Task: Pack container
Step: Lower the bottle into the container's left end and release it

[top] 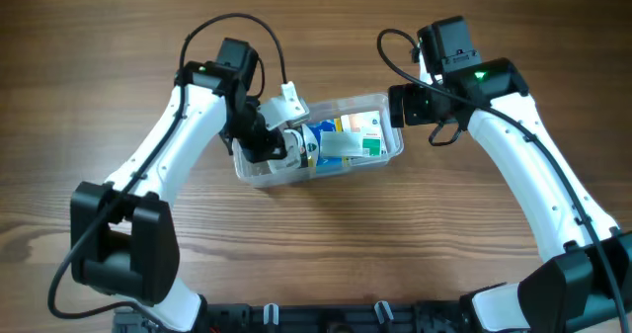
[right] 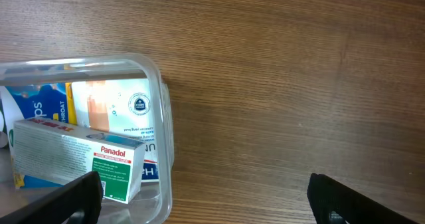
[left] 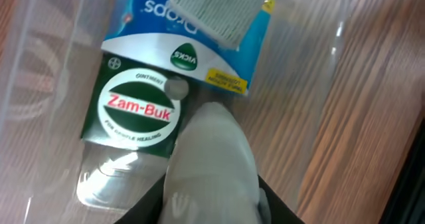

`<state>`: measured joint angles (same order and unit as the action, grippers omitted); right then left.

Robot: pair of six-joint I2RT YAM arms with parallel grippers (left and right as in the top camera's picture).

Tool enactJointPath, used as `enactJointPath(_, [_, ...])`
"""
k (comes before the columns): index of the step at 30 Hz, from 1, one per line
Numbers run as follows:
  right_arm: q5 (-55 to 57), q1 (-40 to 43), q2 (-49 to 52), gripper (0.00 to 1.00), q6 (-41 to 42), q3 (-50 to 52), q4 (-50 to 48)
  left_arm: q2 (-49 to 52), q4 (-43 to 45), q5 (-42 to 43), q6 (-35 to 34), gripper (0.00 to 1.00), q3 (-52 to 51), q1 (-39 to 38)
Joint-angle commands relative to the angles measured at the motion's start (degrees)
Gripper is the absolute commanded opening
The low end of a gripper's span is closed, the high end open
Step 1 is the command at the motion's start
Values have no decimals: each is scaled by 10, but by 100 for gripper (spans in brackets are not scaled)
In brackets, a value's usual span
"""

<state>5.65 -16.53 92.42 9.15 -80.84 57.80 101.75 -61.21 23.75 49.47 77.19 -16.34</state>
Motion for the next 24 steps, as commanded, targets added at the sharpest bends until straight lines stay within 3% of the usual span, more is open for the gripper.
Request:
enactJointPath(1, [7,2,7,100,-1,-9,-2,3,9,24,13,31,4,-17])
enactJointPath(24, [7,2,7,100,-1,-9,-2,3,7,-16,13,31,3,-21])
